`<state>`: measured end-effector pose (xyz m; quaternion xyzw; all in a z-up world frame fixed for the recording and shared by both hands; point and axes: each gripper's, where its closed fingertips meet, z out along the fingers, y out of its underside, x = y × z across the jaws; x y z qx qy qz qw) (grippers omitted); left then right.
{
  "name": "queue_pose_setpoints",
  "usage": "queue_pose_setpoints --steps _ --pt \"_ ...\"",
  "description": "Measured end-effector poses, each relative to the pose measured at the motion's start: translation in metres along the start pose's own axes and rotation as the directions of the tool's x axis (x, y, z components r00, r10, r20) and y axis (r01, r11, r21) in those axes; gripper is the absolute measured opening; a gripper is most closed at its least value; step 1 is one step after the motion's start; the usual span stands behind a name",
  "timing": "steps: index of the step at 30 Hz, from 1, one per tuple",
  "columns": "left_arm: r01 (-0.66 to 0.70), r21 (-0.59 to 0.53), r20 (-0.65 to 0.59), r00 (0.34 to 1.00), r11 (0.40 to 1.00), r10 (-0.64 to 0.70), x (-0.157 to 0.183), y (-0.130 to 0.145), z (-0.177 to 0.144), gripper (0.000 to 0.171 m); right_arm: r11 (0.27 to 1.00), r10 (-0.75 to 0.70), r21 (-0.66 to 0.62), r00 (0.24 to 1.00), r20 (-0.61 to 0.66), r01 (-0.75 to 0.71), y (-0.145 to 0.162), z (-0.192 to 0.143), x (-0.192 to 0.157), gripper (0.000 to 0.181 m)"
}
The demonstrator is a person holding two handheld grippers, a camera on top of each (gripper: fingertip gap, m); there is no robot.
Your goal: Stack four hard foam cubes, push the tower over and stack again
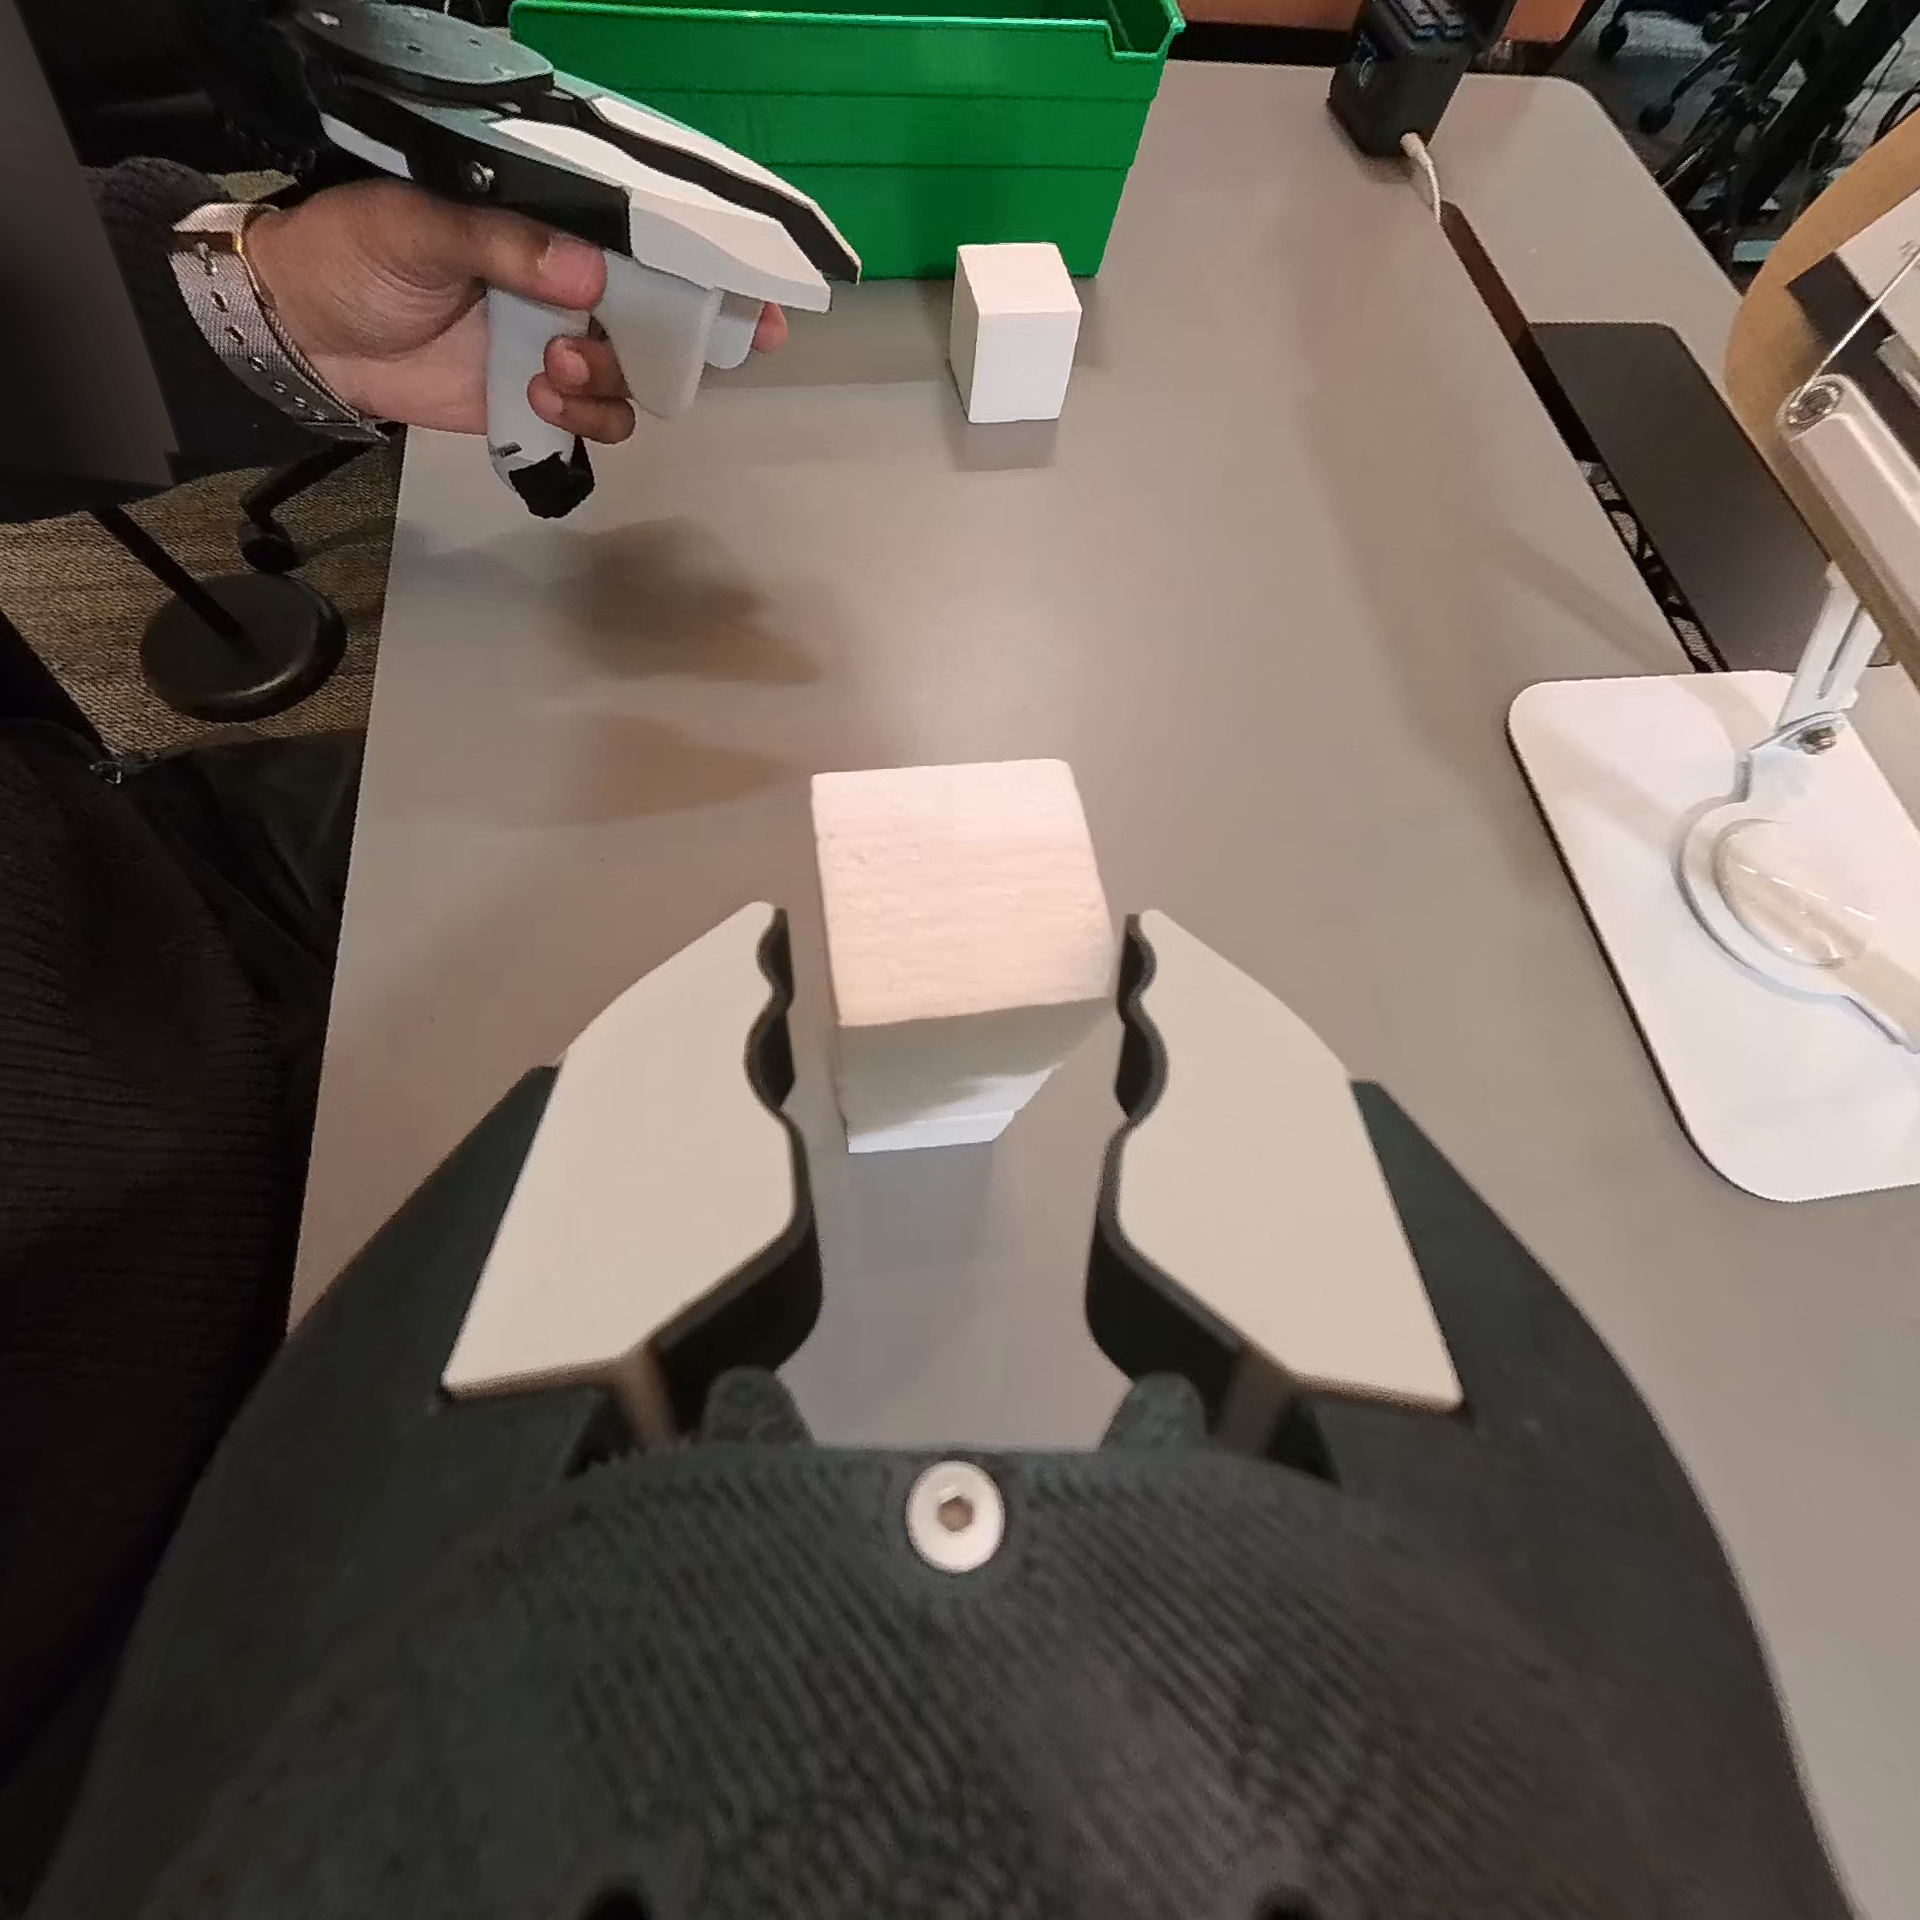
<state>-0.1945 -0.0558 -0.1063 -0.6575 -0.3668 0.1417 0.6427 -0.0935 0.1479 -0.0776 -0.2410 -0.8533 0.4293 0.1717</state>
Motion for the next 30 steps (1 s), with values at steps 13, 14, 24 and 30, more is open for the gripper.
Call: queue_pose_setpoints --steps 13,14,24,30 --pt "0.0 0.0 0.001 1.0 1.0 0.0 0.0 0.0 0.0 0.035 1.0 -0.006 0.007 1.0 -0.021 0.006 -0.005 -0.005 0.001 0.066" --pt "0.0 0.0 0.001 1.0 1.0 0.0 0.0 0.0 0.0 0.035 1.0 -0.008 0.012 1.0 -0.023 0.008 -0.007 -0.006 0.001 0.066" --pt "0.006 0.0 0.006 1.0 1.0 -0.006 -0.002 0.0 0.001 0.035 0.976 -0.011 0.217 1.0 0.025 0.006 -0.061 -0.023 -0.025 0.068" --pt "-0.006 0.103 0.191 0.982 0.995 -0.014 -0.032 -0.019 -0.012 0.037 0.922 0.043 0.378 0.992 0.118 -0.085 -0.126 0.006 -0.086 0.081"
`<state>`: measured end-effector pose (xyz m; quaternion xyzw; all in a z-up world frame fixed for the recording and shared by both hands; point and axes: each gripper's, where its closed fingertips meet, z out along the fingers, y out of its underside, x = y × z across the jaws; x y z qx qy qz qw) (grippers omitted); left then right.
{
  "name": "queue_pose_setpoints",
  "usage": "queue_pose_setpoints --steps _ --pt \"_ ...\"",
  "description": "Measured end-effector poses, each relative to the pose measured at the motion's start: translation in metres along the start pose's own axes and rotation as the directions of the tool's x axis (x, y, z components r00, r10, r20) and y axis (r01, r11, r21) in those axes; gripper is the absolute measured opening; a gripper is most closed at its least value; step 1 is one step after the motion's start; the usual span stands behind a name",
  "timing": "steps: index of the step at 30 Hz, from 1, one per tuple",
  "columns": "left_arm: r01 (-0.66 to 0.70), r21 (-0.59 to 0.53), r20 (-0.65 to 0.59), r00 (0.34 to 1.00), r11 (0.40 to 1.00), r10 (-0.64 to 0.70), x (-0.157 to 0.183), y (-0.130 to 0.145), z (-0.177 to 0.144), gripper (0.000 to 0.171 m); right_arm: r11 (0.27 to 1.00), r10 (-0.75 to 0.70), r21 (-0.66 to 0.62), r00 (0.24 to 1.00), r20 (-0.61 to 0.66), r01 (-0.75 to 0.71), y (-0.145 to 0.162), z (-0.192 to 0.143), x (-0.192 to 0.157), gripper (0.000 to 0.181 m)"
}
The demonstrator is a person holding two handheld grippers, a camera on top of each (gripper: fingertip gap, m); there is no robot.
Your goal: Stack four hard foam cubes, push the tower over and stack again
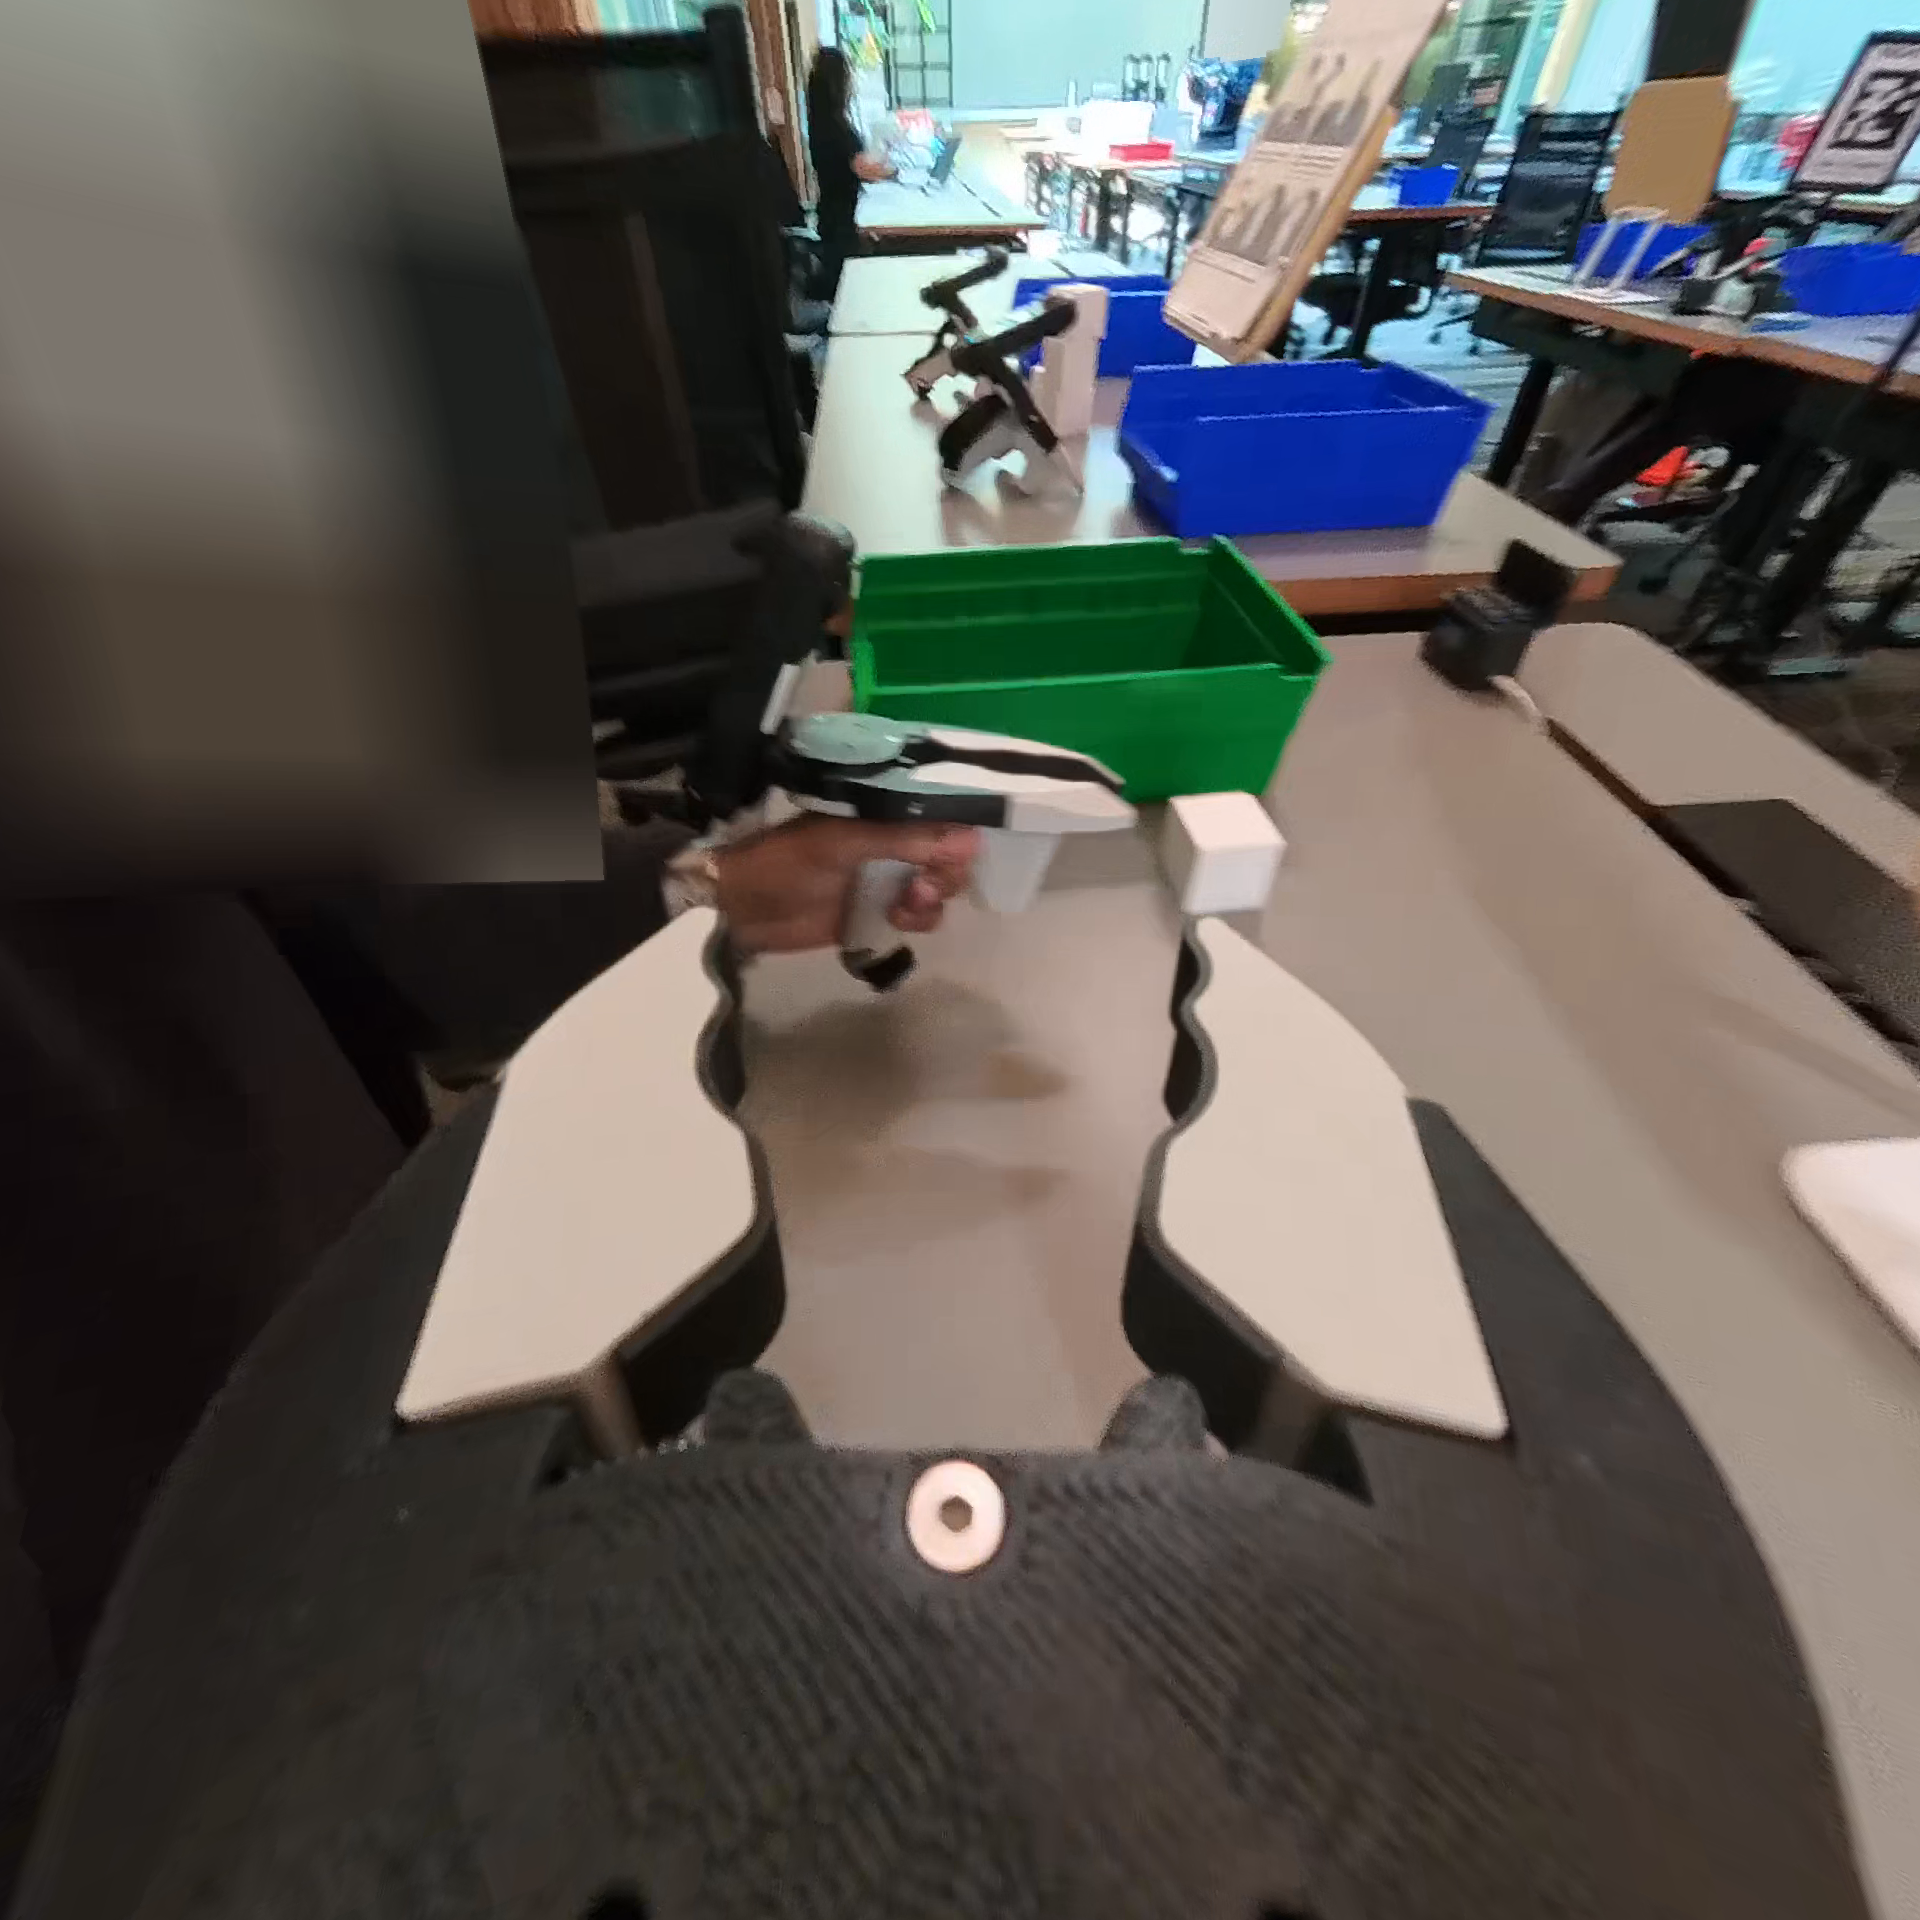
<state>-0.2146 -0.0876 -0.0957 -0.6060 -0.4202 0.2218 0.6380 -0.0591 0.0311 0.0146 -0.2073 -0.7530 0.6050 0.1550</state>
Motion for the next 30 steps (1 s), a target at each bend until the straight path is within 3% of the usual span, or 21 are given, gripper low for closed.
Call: queue_pose_setpoints --steps 4,7,10,12,15,17,20,23,27,30 --pt "-0.011 0.154 0.249 0.968 0.988 -0.028 -0.051 -0.03 -0.021 0.037 0.996 0.08 -0.037 0.99 0.119 -0.076 0.012 0.074 -0.051 0.089" --pt "0.07 0.206 0.279 0.952 0.976 -0.128 -0.072 -0.037 -0.031 0.032 0.987 0.16 -0.07 0.942 0.296 -0.146 0.028 0.127 -0.079 0.096" --pt "0.084 0.213 0.326 0.933 0.974 -0.152 -0.09 -0.039 -0.036 0.031 0.973 0.226 -0.098 0.952 0.205 -0.21 0.046 0.175 -0.038 0.096" --pt "0.051 0.229 0.373 0.918 0.972 -0.136 -0.102 -0.045 -0.041 0.031 0.959 0.279 -0.056 0.96 0.018 -0.278 0.052 0.2 0.016 0.095" --pt "0.032 0.259 0.4 0.906 0.965 -0.138 -0.115 -0.053 -0.046 0.032 0.897 0.443 0.073 0.889 -0.12 -0.437 0.05 0.227 0.079 0.098" --pt "0.031 0.262 0.404 0.904 0.965 -0.139 -0.119 -0.054 -0.046 0.03 0.872 0.489 0.085 0.86 -0.149 -0.482 0.054 0.246 0.103 0.1" --pt "0.004 0.248 0.385 0.917 0.969 -0.102 -0.113 -0.056 -0.042 0.03 0.9 0.425 0.024 0.867 -0.26 -0.434 0.068 0.272 0.131 0.103" --pt "-0.031 0.242 0.378 0.923 0.97 -0.065 -0.107 -0.057 -0.038 0.029 0.931 0.275 -0.119 0.879 -0.389 -0.344 0.09 0.291 0.15 0.103" --pt "-0.002 0.244 0.348 0.934 0.97 -0.085 -0.106 -0.057 -0.034 0.027 0.931 0.164 -0.221 0.873 -0.459 -0.291 0.114 0.31 0.154 0.097" --pt "0.027 0.229 0.31 0.946 0.973 -0.099 -0.104 -0.055 -0.031 0.026 0.919 0.122 -0.272 0.862 -0.493 -0.286 0.129 0.313 0.155 0.069"
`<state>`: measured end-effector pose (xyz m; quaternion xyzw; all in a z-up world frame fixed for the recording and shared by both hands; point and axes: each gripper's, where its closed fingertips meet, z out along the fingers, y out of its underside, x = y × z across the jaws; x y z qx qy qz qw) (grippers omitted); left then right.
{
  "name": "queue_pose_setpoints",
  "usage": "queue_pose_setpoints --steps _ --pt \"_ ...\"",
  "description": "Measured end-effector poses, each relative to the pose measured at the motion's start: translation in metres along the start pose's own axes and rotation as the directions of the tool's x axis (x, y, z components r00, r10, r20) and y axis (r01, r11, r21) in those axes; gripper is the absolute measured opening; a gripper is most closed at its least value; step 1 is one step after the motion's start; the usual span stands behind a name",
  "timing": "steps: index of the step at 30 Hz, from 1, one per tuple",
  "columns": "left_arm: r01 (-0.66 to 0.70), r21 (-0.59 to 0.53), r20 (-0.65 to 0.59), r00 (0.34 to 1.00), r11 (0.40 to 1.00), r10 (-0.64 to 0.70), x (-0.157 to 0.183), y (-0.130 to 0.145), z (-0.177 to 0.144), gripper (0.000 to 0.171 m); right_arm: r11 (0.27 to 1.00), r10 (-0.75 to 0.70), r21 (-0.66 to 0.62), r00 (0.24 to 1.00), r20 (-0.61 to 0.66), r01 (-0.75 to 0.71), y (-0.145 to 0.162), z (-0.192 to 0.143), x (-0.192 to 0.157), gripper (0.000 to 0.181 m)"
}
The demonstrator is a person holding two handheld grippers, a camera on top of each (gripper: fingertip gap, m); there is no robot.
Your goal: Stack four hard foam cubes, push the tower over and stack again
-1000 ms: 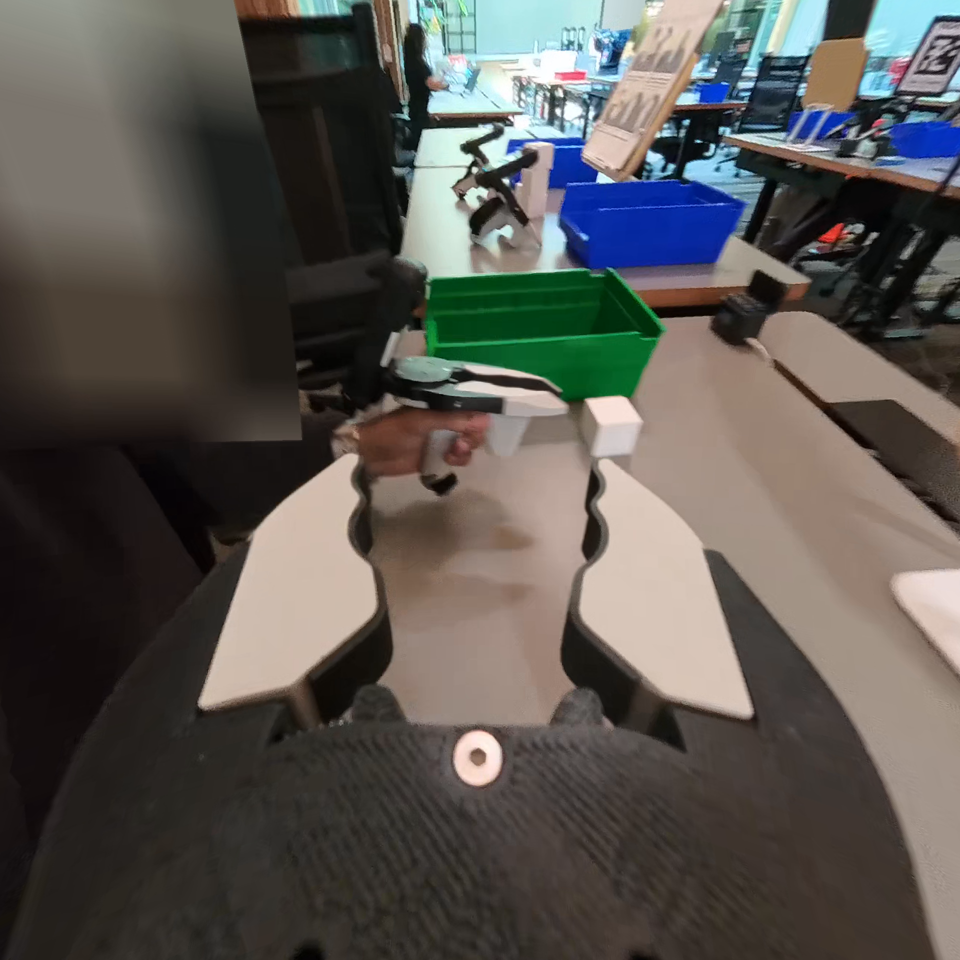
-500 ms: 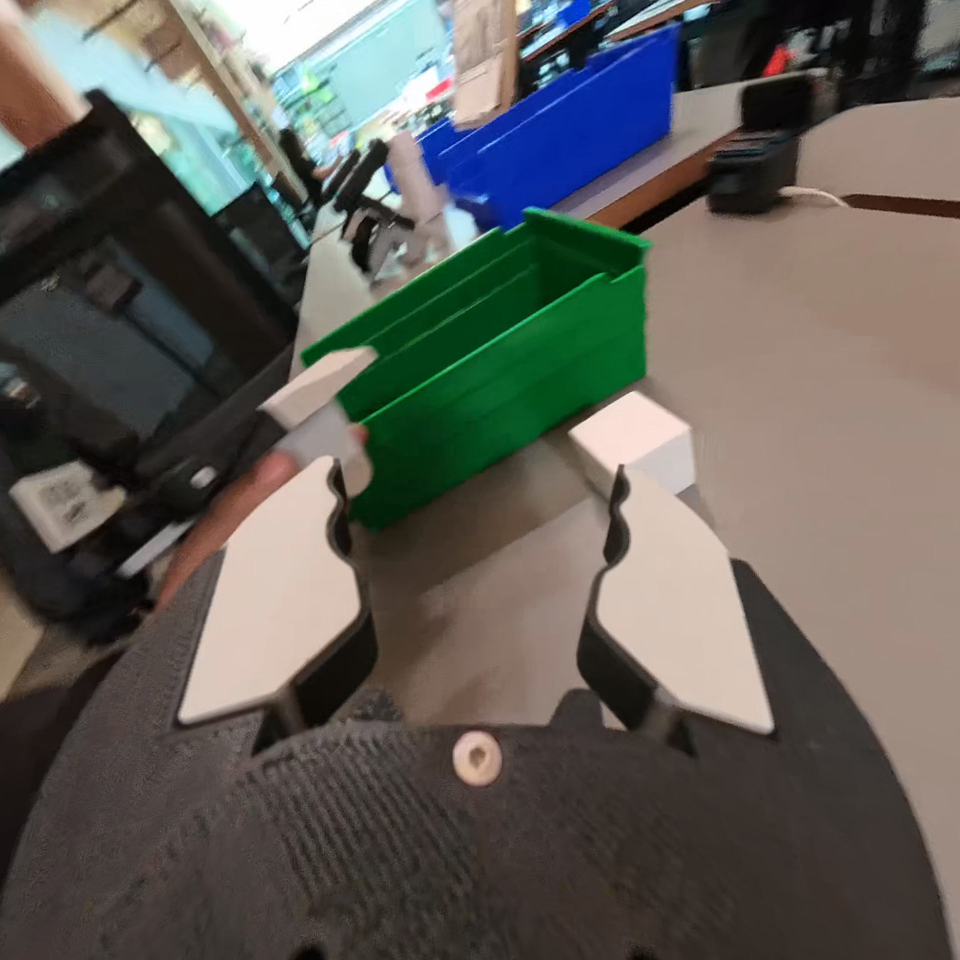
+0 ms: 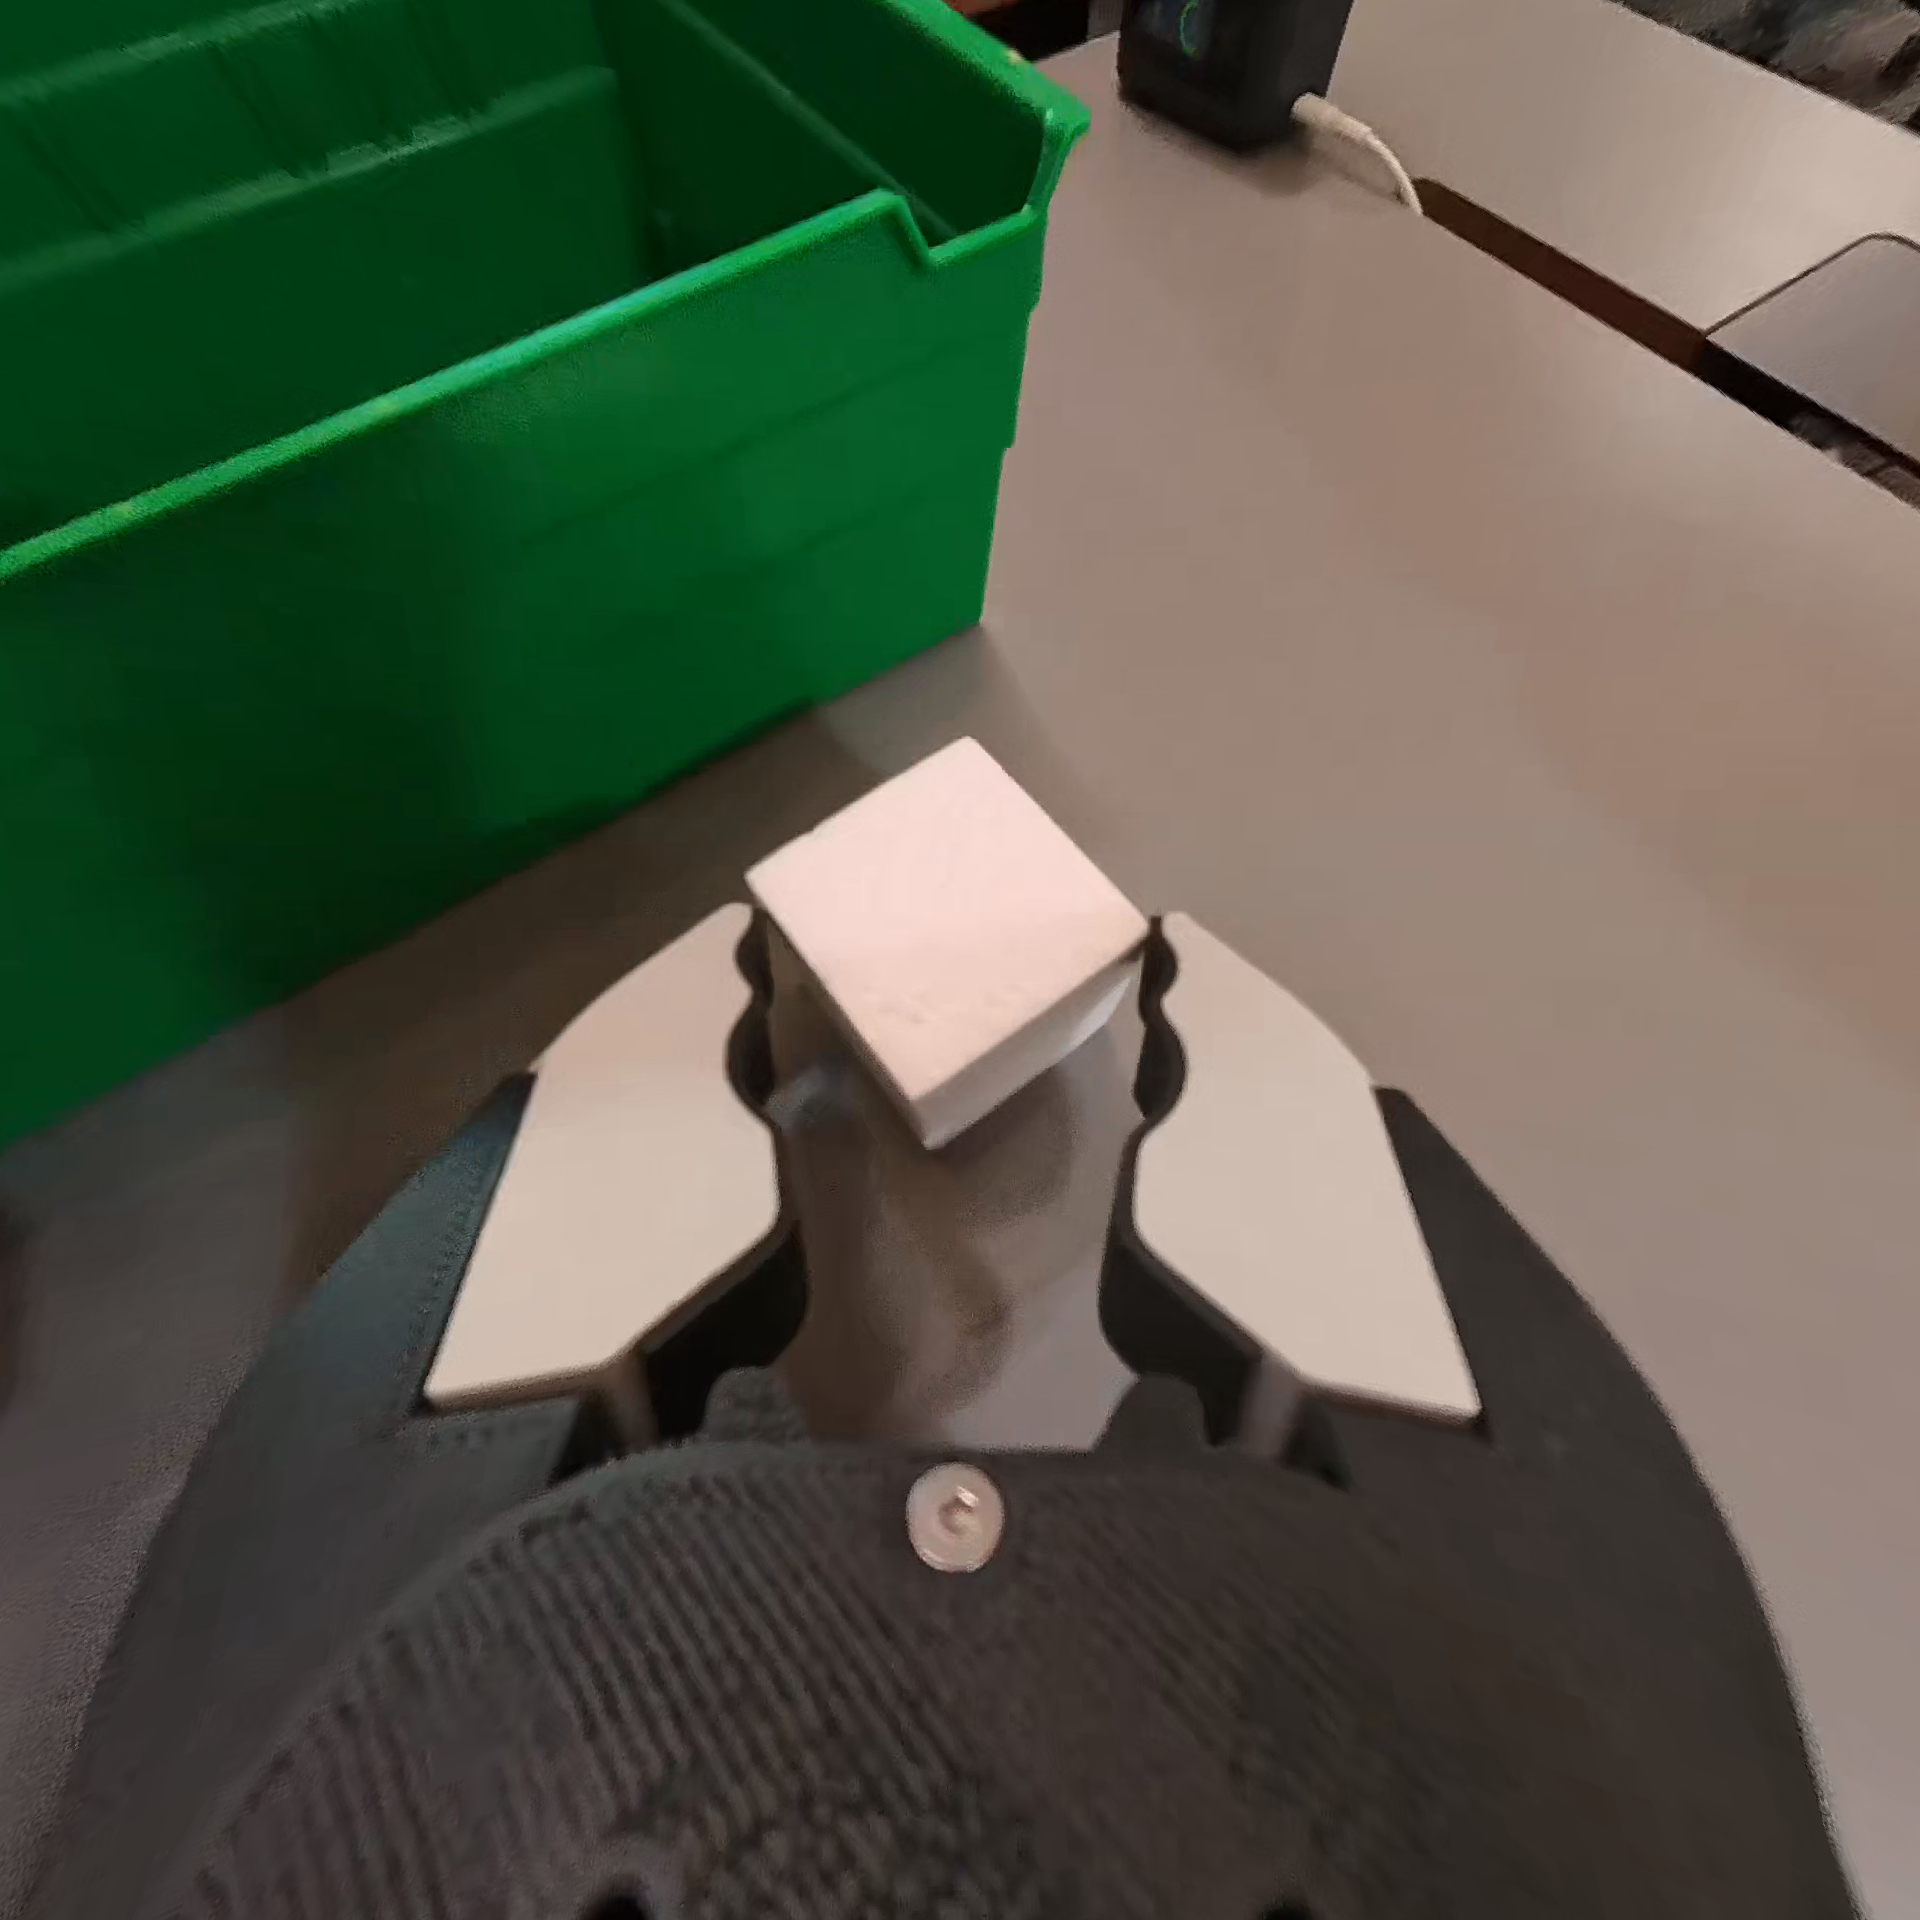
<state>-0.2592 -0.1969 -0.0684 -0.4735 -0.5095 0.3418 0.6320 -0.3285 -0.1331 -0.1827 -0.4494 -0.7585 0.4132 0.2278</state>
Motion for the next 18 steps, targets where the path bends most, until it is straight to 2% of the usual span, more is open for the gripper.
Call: queue_pose_setpoints --steps 4,8,12,15,18 --pt "0.019 -0.011 -0.018 1.0 1.0 -0.02 -0.001 0.001 0.001 0.026 1.0 0.008 0.028 0.992 0.128 -0.012 0.012 -0.029 -0.016 0.067" --pt "0.036 -0.033 -0.049 0.998 0.999 -0.037 0.005 0.006 0.003 0.026 0.997 -0.043 0.071 0.982 0.182 0.031 0.035 -0.09 -0.021 0.067" --pt "0.01 -0.058 -0.102 0.995 0.998 -0.016 0.019 0.012 0.004 0.026 0.998 -0.05 0.056 0.958 0.282 0.035 0.064 -0.158 -0.045 0.067" --pt "-0.034 -0.079 -0.141 0.99 0.996 0.023 0.033 0.02 0.003 0.026 0.984 -0.173 0.017 0.947 0.271 0.175 0.092 -0.195 -0.062 0.067" --pt "-0.096 -0.092 -0.184 0.98 0.991 0.077 0.047 0.026 0.002 0.027 0.947 -0.307 -0.034 0.935 0.18 0.318 0.119 -0.226 -0.059 0.067"
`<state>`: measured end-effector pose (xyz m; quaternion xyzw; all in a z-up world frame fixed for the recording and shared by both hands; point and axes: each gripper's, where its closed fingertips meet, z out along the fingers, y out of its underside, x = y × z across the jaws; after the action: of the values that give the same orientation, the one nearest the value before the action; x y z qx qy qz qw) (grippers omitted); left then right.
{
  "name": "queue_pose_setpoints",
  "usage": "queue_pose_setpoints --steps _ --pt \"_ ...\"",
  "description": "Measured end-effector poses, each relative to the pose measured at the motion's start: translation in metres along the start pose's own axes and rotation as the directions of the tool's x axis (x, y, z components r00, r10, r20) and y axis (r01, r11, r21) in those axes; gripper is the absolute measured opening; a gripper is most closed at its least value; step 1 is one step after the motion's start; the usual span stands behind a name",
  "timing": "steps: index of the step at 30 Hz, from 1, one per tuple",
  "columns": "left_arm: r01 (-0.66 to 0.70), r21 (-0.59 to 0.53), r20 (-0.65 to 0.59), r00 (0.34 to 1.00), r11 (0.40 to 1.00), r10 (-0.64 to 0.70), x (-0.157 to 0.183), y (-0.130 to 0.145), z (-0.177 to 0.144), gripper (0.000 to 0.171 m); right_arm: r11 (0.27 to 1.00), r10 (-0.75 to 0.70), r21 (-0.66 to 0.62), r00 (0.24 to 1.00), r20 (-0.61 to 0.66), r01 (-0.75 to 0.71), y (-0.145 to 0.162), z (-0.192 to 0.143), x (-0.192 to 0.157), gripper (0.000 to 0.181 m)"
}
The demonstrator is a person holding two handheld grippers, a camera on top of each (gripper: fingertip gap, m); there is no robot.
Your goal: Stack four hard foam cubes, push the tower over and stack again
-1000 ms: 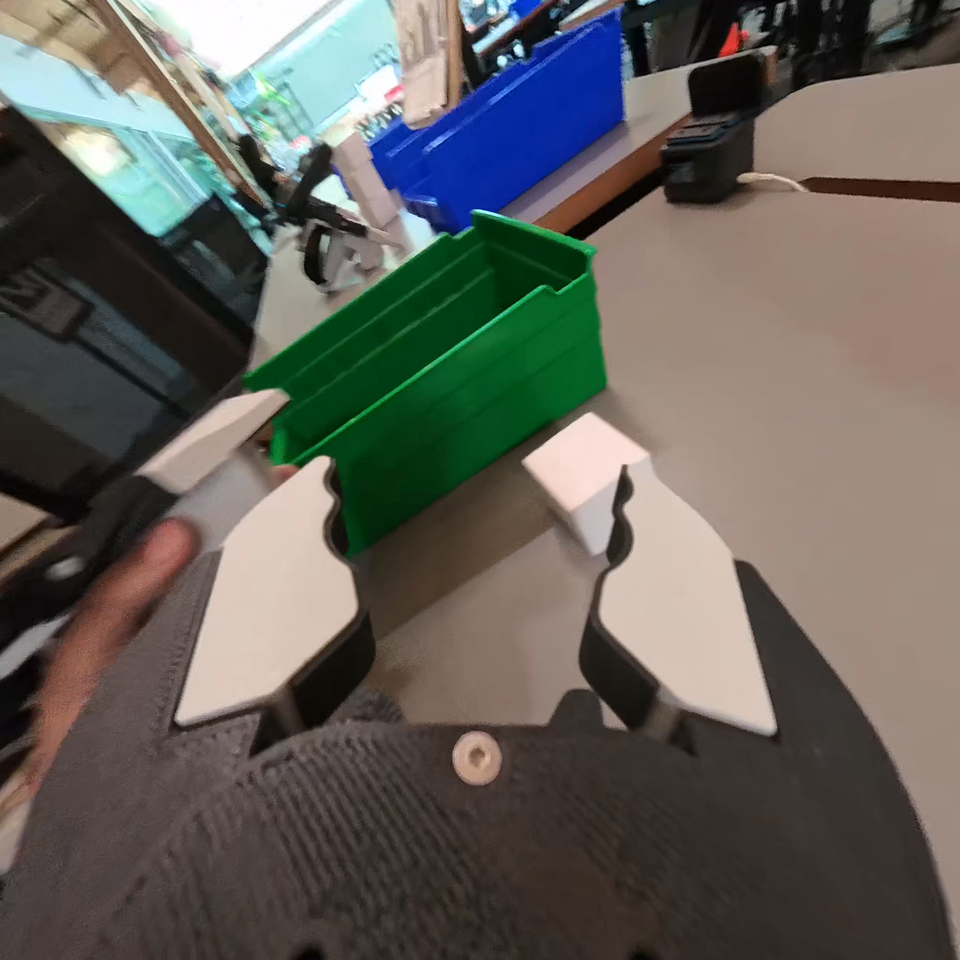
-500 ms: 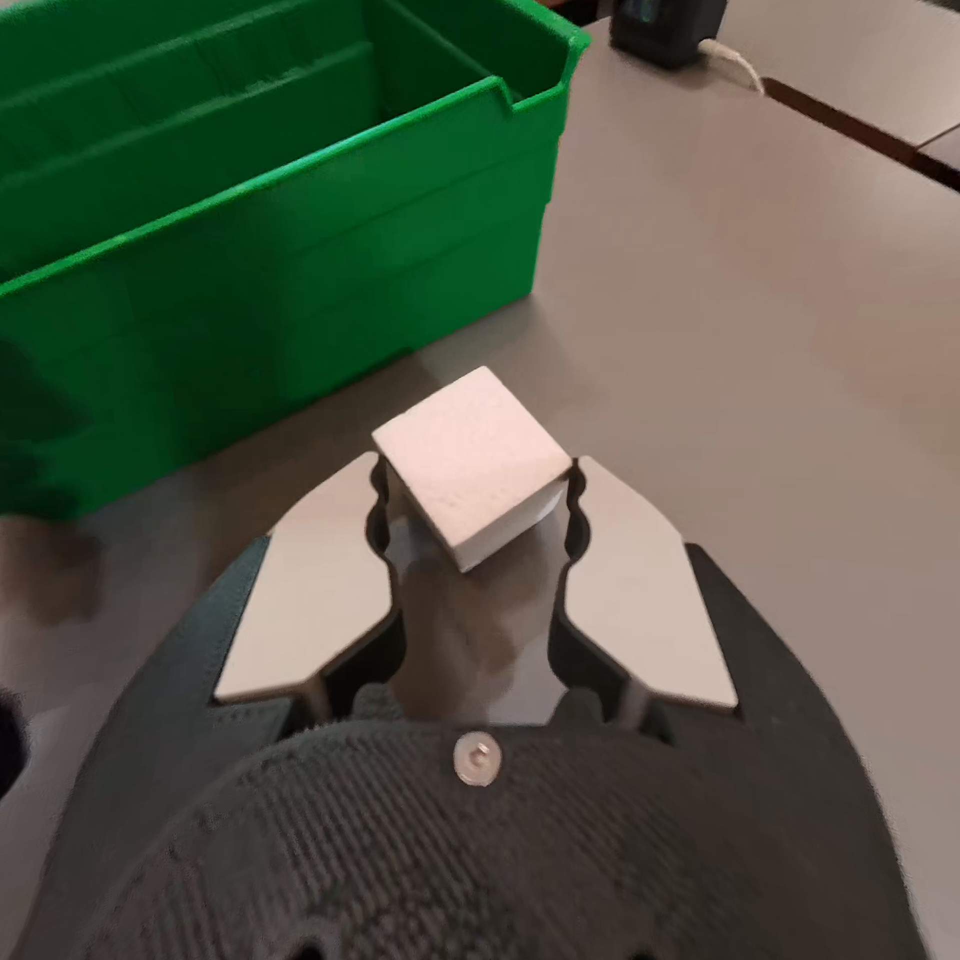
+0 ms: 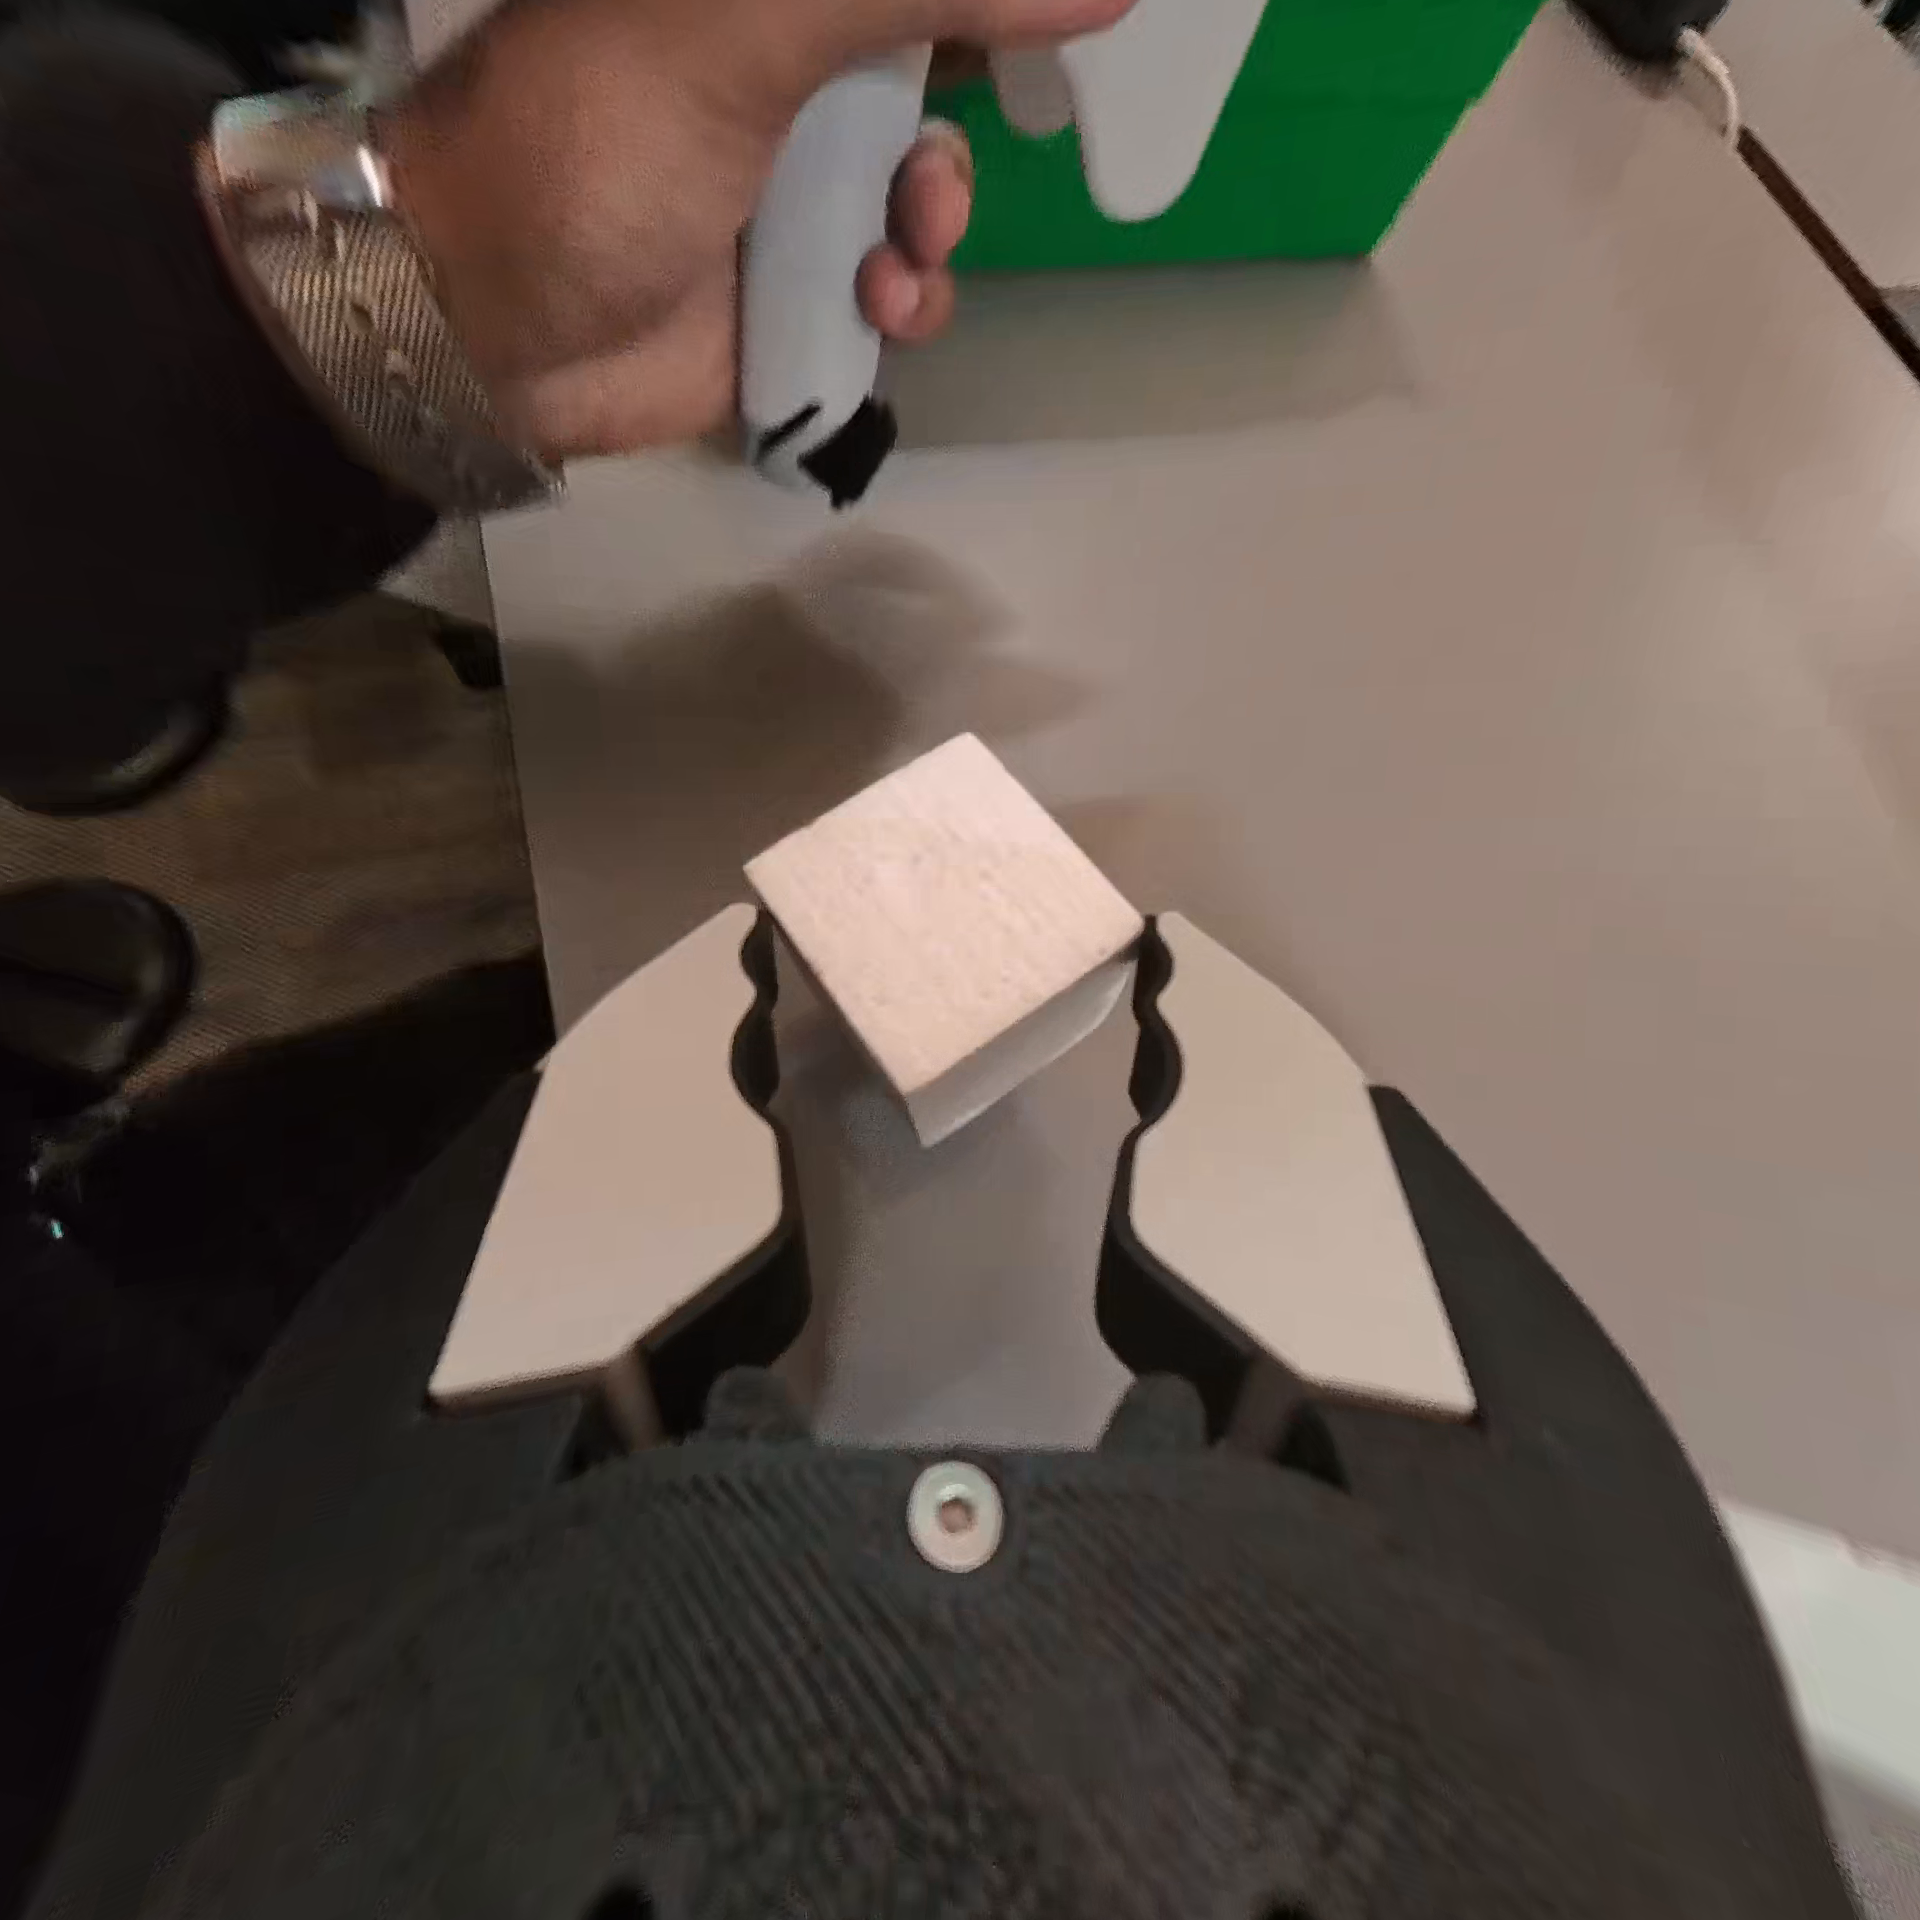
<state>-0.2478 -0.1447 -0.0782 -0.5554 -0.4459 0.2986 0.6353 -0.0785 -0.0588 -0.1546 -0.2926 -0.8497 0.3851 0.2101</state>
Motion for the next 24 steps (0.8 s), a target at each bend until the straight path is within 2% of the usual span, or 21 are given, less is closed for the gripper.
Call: queue_pose_setpoints --steps 5,7,10,13,15,19,22,24 --pt "-0.106 -0.039 -0.059 0.993 0.994 0.103 0.023 0.013 0.0 0.027 0.996 0.085 0.036 0.993 -0.082 -0.082 0.039 -0.063 -0.003 0.068" --pt "-0.131 -0.051 -0.073 0.989 0.99 0.127 0.028 0.017 0.0 0.027 0.99 0.141 0.054 0.967 -0.212 -0.133 0.063 -0.093 0.021 0.068" --pt "-0.157 -0.061 -0.076 0.985 0.986 0.152 0.032 0.02 0.001 0.027 0.96 0.276 0.074 0.869 -0.412 -0.269 0.115 -0.138 0.068 0.068" --pt "-0.188 -0.074 -0.079 0.98 0.979 0.183 0.038 0.024 0.002 0.027 0.886 0.452 0.075 0.812 -0.37 -0.458 0.147 -0.156 0.081 0.069" --pt "-0.192 -0.062 -0.089 0.978 0.979 0.187 0.047 0.022 0.005 0.028 0.874 0.478 0.098 0.804 -0.354 -0.476 0.149 -0.159 0.085 0.072" --pt "-0.224 -0.039 -0.168 0.962 0.974 0.215 0.075 0.024 0.014 0.031 0.898 0.432 0.097 0.821 -0.373 -0.429 0.15 -0.163 0.079 0.086" --pt "-0.251 -0.05 -0.208 0.949 0.967 0.236 0.089 0.032 0.023 0.031 0.926 0.378 0.173 0.839 -0.391 -0.337 0.138 -0.183 0.083 0.088" --pt "-0.234 -0.056 -0.239 0.947 0.971 0.214 0.096 0.034 0.029 0.031 0.929 0.365 0.236 0.822 -0.437 -0.287 0.135 -0.205 0.093 0.088"
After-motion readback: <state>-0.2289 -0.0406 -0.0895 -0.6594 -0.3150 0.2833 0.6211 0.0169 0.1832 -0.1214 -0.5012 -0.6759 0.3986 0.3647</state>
